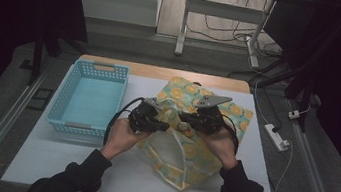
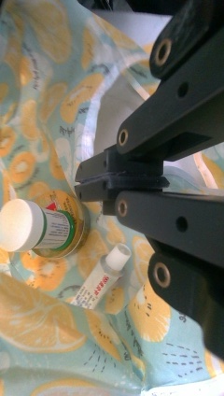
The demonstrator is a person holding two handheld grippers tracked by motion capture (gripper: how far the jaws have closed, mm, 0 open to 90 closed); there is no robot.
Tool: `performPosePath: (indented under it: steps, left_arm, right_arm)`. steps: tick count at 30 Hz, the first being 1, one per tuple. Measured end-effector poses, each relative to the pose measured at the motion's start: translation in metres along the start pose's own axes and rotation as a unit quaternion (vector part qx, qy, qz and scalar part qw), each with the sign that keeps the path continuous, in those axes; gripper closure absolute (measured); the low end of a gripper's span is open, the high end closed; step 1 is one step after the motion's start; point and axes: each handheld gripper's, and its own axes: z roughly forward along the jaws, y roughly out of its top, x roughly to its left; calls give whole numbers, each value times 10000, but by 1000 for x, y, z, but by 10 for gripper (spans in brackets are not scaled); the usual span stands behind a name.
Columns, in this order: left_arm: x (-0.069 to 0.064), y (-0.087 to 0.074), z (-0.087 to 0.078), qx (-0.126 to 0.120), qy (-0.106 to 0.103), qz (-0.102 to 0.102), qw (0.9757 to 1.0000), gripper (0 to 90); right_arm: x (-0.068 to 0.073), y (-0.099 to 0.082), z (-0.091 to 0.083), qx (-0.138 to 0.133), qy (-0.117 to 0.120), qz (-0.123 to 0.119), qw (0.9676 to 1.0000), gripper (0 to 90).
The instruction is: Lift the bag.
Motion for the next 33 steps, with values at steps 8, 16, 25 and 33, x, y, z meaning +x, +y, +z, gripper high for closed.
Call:
performPosePath:
  steps: [8,16,25,33]
  left_arm:
    - [5,14,-19,-98,-128,-24,9999,897]
    - [4,32,-44,-230,-148,6,9996,897]
    - [10,53,-75,-543,-228,-49,9983,897]
    - [10,73,-97,-815,-312,-46,9962,897]
  right_arm:
    - [2,11,-3,70,100,-18,9999,897]
    - [8,26,-11,45,277,-80,9996,899]
    - [12,49,-25,-61,376,-194,9991,900]
    - [13,67,-34,-187,414,-268,9986,900]
